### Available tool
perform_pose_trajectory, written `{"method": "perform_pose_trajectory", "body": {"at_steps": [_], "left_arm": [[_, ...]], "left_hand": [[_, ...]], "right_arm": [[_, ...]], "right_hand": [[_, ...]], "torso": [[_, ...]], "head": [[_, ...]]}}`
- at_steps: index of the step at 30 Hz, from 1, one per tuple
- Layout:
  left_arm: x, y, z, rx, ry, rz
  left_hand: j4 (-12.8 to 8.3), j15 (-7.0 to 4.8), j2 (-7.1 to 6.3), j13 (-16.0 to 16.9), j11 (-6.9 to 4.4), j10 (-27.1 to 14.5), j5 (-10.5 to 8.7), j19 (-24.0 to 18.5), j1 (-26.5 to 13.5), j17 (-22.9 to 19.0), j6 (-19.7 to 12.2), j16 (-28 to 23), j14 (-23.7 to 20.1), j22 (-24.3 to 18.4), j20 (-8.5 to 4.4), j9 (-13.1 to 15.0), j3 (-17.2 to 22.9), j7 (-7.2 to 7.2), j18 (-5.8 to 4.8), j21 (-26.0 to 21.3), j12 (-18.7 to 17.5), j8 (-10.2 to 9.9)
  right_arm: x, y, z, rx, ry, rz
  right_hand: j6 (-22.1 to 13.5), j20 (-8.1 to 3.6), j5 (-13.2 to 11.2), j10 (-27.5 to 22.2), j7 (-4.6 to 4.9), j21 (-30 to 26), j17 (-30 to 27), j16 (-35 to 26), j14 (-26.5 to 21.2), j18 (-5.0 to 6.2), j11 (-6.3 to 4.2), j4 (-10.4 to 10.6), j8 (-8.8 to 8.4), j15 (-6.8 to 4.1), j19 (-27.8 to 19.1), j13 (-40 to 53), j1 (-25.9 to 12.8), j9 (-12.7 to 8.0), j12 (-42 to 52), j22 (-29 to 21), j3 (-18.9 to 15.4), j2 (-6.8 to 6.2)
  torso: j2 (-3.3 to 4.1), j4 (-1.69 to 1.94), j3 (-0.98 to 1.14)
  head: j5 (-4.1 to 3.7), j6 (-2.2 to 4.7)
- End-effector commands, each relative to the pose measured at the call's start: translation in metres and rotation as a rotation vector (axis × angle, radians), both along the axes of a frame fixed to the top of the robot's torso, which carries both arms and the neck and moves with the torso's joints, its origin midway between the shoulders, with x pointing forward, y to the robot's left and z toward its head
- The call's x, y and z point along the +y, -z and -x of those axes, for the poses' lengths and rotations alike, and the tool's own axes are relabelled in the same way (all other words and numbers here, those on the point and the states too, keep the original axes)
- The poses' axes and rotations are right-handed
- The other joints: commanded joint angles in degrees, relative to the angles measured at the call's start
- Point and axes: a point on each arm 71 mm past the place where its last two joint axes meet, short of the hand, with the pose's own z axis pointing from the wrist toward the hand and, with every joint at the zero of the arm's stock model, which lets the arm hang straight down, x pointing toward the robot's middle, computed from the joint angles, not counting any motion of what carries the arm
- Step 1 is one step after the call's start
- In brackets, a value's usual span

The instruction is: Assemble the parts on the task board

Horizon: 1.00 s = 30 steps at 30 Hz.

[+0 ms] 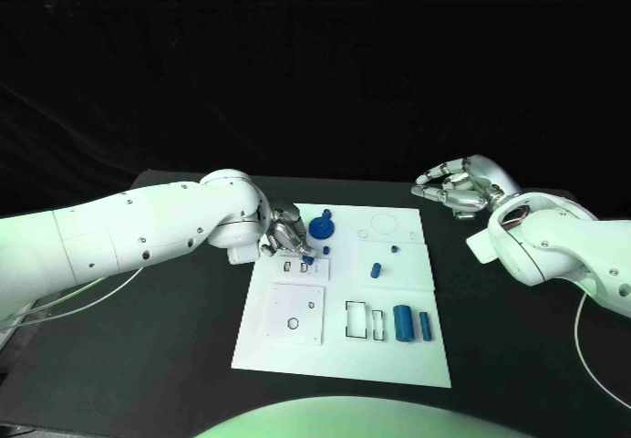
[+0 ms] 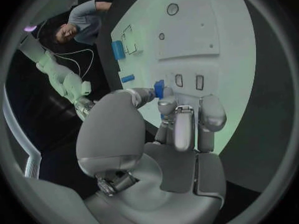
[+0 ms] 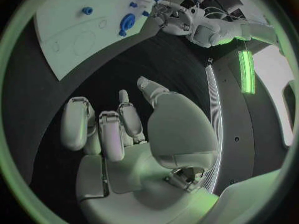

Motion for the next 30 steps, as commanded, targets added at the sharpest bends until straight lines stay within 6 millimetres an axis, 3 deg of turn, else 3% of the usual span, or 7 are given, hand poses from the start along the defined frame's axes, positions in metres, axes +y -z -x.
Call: {"method": "perform_pose_trajectory", "body": {"at_steps": [1, 12, 14, 30], "left_arm": [[0.000, -0.002, 0.000, -0.044, -0.050, 0.038], [0.002, 0.010, 0.007, -0.119, -0.019, -0.037], [0.003, 0.011, 0.008, -0.128, -0.016, -0.045], [0.001, 0.016, 0.010, -0.136, 0.025, -0.090]], "left_hand": [[-12.94, -0.47, -0.10, 0.38, -0.09, 0.59, 0.57, 0.59, -0.98, 2.09, 0.50, 0.30, 2.75, 0.56, -0.04, 0.32, 13.27, -0.15, -0.98, 0.38, 0.27, 0.30], [-13.88, -0.70, -0.57, 0.94, -0.36, 1.27, 1.45, 1.28, -2.29, 2.11, 1.01, 0.29, 2.77, 1.71, -0.29, 0.89, 14.52, -0.43, -1.18, 0.98, 0.82, 0.79], [-14.12, -0.77, -0.70, 1.09, -0.42, 1.41, 1.72, 1.44, -2.62, 2.10, 1.12, 0.28, 2.77, 1.97, -0.37, 1.04, 14.89, -0.49, -1.23, 1.13, 0.96, 0.93], [-15.54, -1.06, -1.28, 1.86, -0.71, 2.13, 4.97, 1.92, -4.58, 2.11, 1.54, 0.26, 2.79, 3.01, -0.72, 1.85, 16.19, -0.78, -1.40, 1.77, 1.72, 1.51]], "right_arm": [[0.000, 0.000, 0.000, -0.007, -0.004, 0.003], [0.000, 0.002, 0.001, -0.005, -0.004, 0.002], [0.000, 0.002, 0.001, -0.005, -0.003, 0.002], [-0.001, 0.002, 0.001, -0.006, -0.002, 0.002]], "right_hand": [[-0.41, -0.10, 0.30, -0.35, 0.14, -0.21, 5.41, -0.35, 3.77, 0.57, -0.09, 0.36, 0.25, -0.23, -0.17, -0.04, 0.06, 0.06, -0.37, 1.69, -0.13, -0.23], [-0.47, -0.10, 0.42, -0.37, 0.15, -0.29, 5.39, -0.36, 3.76, 0.59, -0.08, 0.40, 0.28, -0.23, -0.21, -0.06, 0.05, 0.07, -0.38, 1.63, -0.16, -0.26], [-0.47, -0.10, 0.42, -0.37, 0.15, -0.29, 5.39, -0.36, 3.76, 0.59, -0.08, 0.40, 0.28, -0.23, -0.21, -0.06, 0.05, 0.07, -0.38, 1.63, -0.16, -0.26], [-0.56, -0.10, 0.55, -0.55, 0.15, -0.37, 5.31, -0.40, 3.74, 0.61, -0.08, 0.43, 0.30, -0.23, -0.25, -0.27, 0.06, 0.08, -0.55, 1.57, -0.18, -0.29]], "torso": [[0.02, 0.10, 0.02], [0.06, -0.04, 0.05], [0.05, -0.04, -0.02], [0.05, -0.06, 0.00]], "head": [[0.20, -0.17], [0.63, -0.39], [0.69, -0.44], [0.74, -0.60]]}}
